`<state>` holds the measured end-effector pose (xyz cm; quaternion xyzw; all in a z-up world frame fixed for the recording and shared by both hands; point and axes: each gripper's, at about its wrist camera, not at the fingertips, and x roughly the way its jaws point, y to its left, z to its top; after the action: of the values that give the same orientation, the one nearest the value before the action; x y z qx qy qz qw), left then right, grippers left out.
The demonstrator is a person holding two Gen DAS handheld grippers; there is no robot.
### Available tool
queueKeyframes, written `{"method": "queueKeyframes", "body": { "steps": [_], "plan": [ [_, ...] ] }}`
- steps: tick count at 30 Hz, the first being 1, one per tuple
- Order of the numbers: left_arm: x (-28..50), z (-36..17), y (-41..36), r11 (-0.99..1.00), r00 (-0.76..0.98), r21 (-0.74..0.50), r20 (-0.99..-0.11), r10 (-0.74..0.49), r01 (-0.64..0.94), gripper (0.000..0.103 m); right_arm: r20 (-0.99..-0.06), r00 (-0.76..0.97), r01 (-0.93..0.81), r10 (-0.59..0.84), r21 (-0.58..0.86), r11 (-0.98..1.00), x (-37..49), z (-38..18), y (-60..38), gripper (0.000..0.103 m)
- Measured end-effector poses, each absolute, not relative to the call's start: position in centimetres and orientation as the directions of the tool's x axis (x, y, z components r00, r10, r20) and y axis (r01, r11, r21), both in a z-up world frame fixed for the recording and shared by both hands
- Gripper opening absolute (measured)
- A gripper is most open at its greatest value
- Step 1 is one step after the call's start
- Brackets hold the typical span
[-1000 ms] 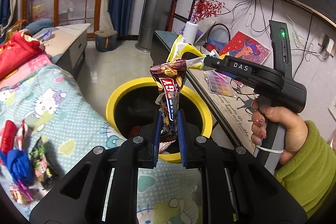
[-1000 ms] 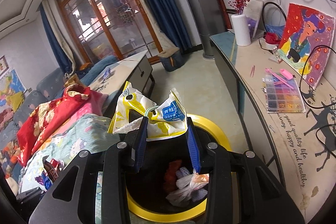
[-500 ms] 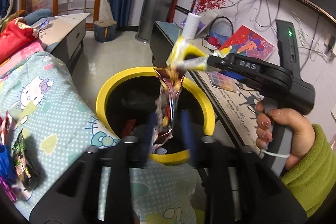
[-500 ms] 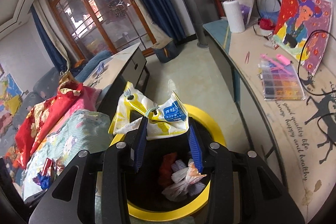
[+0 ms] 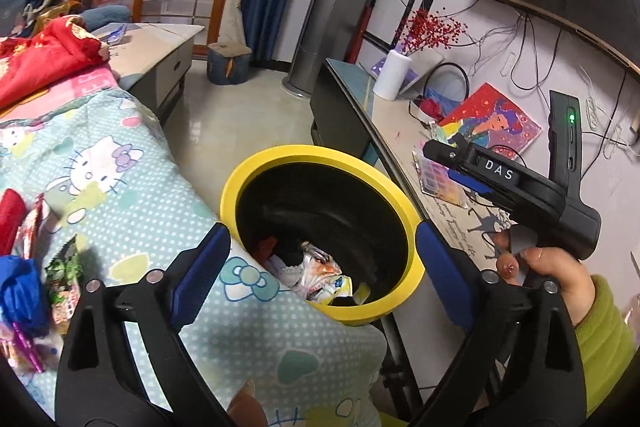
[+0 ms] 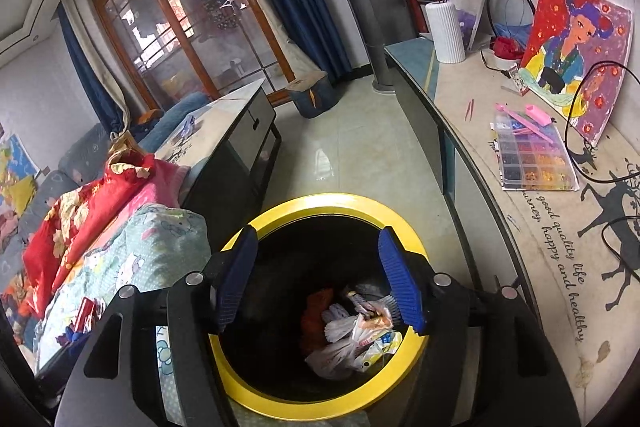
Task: Collect trash
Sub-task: 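Move both tools back to the trash on the bed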
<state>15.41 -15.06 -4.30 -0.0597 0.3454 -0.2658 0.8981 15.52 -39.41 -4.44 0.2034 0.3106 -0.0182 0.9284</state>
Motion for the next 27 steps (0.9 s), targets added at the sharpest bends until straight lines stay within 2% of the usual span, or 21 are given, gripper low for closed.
{"method": "queueKeyframes", "body": {
  "steps": [11, 27],
  "plan": [
    [15.1, -3.1, -12.0, 0.876, 0.671, -0.302, -0.563, -0.483, 0.377, 0.090, -0.564, 0.820, 0.115, 0.096, 0.328, 0.938, 14.9, -3.0, -37.2, 0.061],
    [14.0, -1.3, -6.9, 0.916, 0.754, -0.296, -0.527, -0.392, 0.270, 0.090, -0.538, 0.820, -0.037, 0.195, 0.290, 0.956, 14.1, -1.1, -31.2, 0.063]
  ]
}}
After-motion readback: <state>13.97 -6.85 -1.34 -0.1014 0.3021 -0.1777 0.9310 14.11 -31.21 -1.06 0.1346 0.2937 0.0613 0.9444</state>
